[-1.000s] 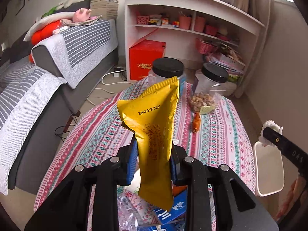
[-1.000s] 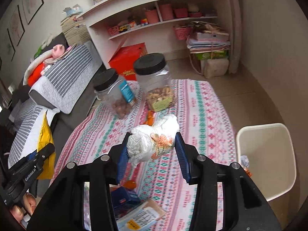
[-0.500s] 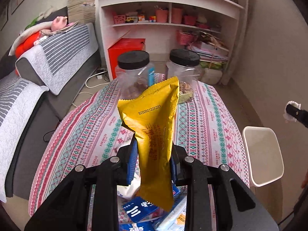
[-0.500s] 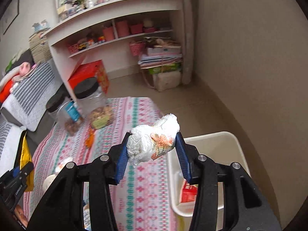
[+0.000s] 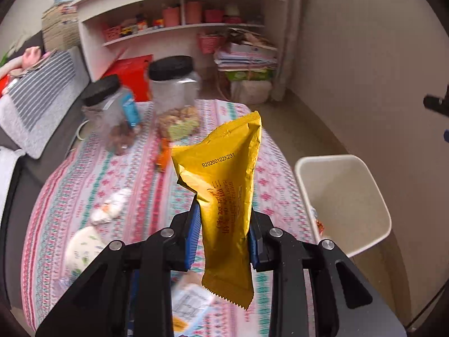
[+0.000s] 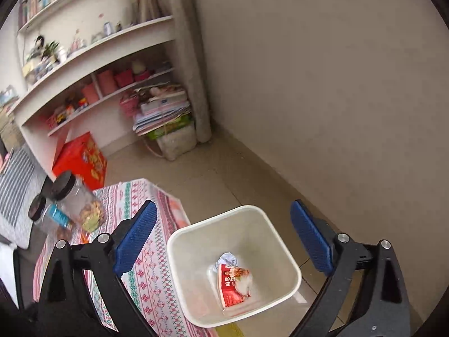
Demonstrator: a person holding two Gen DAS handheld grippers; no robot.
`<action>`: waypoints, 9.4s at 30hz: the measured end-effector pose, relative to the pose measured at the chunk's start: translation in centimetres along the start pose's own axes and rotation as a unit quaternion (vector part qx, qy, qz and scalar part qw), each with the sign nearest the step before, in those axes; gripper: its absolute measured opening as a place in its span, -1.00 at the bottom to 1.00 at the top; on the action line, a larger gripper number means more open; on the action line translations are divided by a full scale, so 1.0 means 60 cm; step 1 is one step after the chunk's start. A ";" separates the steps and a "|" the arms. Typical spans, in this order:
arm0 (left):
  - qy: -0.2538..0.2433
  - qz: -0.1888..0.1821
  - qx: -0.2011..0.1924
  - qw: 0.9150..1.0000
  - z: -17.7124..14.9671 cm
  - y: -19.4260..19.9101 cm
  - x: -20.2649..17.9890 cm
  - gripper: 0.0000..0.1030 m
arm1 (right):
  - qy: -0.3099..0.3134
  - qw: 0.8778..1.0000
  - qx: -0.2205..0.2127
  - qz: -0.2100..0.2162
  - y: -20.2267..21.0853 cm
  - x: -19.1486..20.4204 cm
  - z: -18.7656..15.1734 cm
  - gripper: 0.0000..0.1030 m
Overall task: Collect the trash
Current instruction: 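Carry the tissue and yellow wrapper to the bin and open both grippers, then grasp the white leaf-print paper cup with the left gripper while the right gripper grasps a crumpled white tissue, then carry both over the white bin, open the right gripper then the left gripper, then grasp the clear plastic bottle with the left gripper while the right gripper grasps the blue box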
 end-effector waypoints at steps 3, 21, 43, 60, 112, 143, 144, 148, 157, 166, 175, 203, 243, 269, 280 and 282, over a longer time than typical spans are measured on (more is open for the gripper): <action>-0.017 -0.019 0.008 1.000 0.006 -0.012 -0.063 -0.44 | -0.022 1.000 -0.003 0.001 0.006 -0.034 0.008 0.81; -0.054 -0.083 0.005 0.995 0.102 -0.026 -0.279 0.30 | -0.085 0.996 -0.024 0.009 0.027 -0.132 0.033 0.82; -0.016 -0.001 -0.021 1.000 0.040 0.043 -0.098 0.59 | 0.022 1.000 -0.006 0.019 0.013 0.017 -0.002 0.86; 0.093 0.102 0.073 0.988 -0.050 -0.001 0.158 0.67 | 0.162 0.985 0.030 0.058 -0.008 0.261 -0.097 0.86; 0.333 0.095 -0.005 0.938 -0.086 0.201 0.596 0.32 | 0.185 0.911 0.353 0.108 -0.234 0.723 -0.431 0.23; 0.284 0.092 0.007 0.954 -0.080 0.173 0.522 0.32 | 0.259 0.911 0.153 0.282 0.049 0.588 -0.310 -0.15; 0.279 0.091 0.006 0.956 -0.079 0.170 0.514 0.32 | 0.258 0.914 0.140 0.280 0.051 0.575 -0.307 -0.15; 0.255 0.091 0.002 0.963 -0.069 0.154 0.473 0.32 | 0.245 0.925 0.093 0.274 0.055 0.535 -0.287 -0.15; 0.223 0.078 -0.019 0.971 -0.045 0.129 0.392 0.32 | 0.245 0.940 0.033 0.235 0.050 0.468 -0.231 -0.14; 0.186 0.071 -0.028 0.980 -0.033 0.106 0.326 0.32 | 0.207 0.959 0.030 0.194 0.028 0.376 -0.184 -0.14; 0.155 0.062 -0.026 0.986 -0.024 0.086 0.269 0.32 | 0.165 0.977 0.025 0.134 -0.001 0.273 -0.135 -0.13; 0.014 -0.048 0.013 0.999 0.026 -0.023 -0.104 0.33 | -0.066 0.997 -0.008 0.035 0.001 -0.057 -0.005 0.74; 0.010 0.053 -0.022 0.998 0.009 0.008 -0.082 0.69 | 0.019 0.999 -0.017 0.045 0.027 0.030 -0.030 0.86; 0.124 0.165 0.052 0.977 -0.102 0.064 0.220 0.73 | 0.183 0.973 0.074 0.117 -0.002 0.327 -0.198 0.86; 0.259 0.125 0.186 0.940 -0.207 0.020 0.364 0.73 | 0.204 0.949 0.183 0.153 -0.044 0.420 -0.287 0.86; 0.280 0.112 0.206 0.931 -0.220 0.010 0.378 0.73 | 0.202 0.945 0.201 0.159 -0.049 0.428 -0.302 0.86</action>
Point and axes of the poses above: each gripper's, at about its wrist camera, not at the fingertips, and y roughly against the way its jaws point, x to its left, z to its top, the point moved 2 cm from there along -y, roughly the way its jaws point, and after that the axes turned 4 degrees about x, right-handed, at the moved point
